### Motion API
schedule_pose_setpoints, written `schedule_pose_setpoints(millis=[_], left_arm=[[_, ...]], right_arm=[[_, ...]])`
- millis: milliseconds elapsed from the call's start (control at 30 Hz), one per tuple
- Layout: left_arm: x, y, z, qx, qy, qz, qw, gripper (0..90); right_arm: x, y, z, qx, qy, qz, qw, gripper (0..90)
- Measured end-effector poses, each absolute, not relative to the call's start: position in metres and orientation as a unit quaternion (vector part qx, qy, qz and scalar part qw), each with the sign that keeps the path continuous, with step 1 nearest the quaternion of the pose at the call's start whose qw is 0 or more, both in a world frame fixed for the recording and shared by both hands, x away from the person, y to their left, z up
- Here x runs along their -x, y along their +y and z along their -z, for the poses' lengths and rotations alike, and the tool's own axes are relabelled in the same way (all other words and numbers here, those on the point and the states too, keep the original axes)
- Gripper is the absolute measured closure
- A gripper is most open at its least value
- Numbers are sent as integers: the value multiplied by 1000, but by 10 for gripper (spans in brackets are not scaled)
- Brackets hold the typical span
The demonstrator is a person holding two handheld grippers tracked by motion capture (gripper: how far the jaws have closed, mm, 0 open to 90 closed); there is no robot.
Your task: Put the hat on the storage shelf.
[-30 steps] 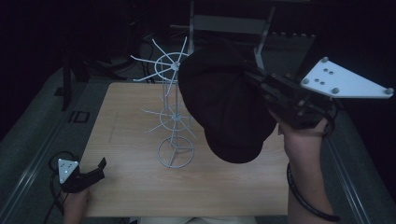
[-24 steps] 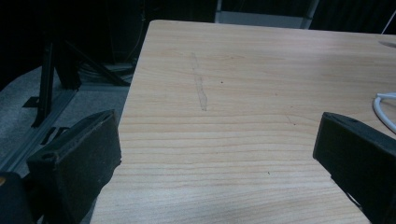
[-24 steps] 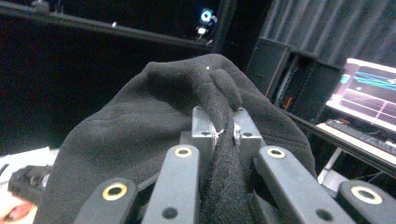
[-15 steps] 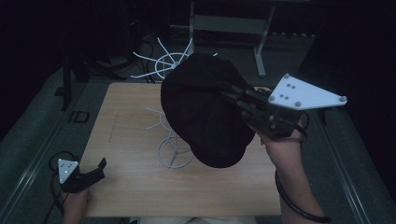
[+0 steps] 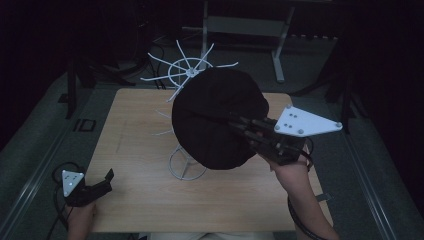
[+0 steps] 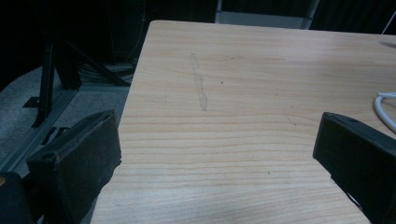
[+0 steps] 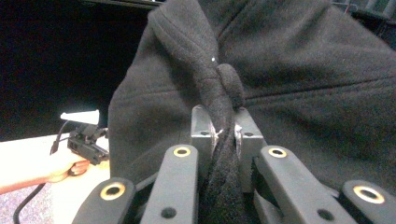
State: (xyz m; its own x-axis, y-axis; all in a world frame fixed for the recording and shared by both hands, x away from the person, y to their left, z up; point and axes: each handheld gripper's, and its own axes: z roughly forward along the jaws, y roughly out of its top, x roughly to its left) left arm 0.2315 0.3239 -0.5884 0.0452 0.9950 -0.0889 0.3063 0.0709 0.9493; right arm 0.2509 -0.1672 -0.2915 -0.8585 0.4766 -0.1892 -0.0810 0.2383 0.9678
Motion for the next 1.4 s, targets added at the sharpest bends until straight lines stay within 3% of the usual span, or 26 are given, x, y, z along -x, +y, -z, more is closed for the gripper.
schedule_pose_setpoints(millis=[333,900,1233,1400], left_arm=[[-232,324,588,-564,576,-381,452,15],[-232,324,588,-563,578,-381,452,15],[-232,324,588,-563,579,-381,451,15],[-232,324,588,-563,579,-381,451,14]], right_arm=[[-253,-168,310,-142,757,-596,227,722],[-246,-210,314,-178,728,-613,250,372],[-257,-236,342,-222,729,-594,257,264],[-266,-250,358,-239,726,-596,245,132]])
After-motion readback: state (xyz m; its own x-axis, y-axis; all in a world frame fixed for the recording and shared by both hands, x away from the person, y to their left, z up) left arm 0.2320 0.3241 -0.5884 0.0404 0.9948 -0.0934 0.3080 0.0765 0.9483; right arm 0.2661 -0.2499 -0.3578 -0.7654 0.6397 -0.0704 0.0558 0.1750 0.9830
